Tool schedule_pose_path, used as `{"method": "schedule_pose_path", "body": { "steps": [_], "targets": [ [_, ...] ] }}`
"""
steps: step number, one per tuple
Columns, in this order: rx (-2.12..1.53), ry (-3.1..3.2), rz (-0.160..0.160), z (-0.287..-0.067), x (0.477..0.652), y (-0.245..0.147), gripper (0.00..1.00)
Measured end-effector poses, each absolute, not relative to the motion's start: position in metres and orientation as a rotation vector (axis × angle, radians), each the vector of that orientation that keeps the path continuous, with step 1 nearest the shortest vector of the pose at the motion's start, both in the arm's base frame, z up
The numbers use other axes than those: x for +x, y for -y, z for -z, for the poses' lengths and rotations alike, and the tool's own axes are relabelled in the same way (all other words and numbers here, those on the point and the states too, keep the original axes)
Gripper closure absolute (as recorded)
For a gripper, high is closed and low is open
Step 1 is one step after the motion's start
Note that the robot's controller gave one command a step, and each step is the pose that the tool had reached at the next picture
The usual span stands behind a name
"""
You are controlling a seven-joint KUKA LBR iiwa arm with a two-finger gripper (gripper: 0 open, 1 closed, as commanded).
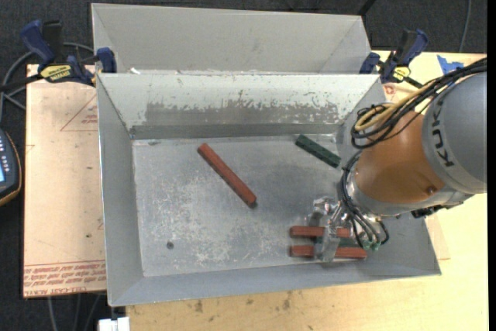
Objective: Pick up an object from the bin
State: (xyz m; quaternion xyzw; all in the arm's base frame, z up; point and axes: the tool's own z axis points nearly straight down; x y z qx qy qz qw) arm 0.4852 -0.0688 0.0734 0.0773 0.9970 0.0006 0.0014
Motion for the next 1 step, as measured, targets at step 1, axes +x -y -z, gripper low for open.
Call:
{"method": "schedule_pose_path", "body": {
  "steps": [1],
  "targets": [
    [0.163, -3.126, 0.001, -0.2002, 0.4985, 0.0761, 1.0]
  ]
}}
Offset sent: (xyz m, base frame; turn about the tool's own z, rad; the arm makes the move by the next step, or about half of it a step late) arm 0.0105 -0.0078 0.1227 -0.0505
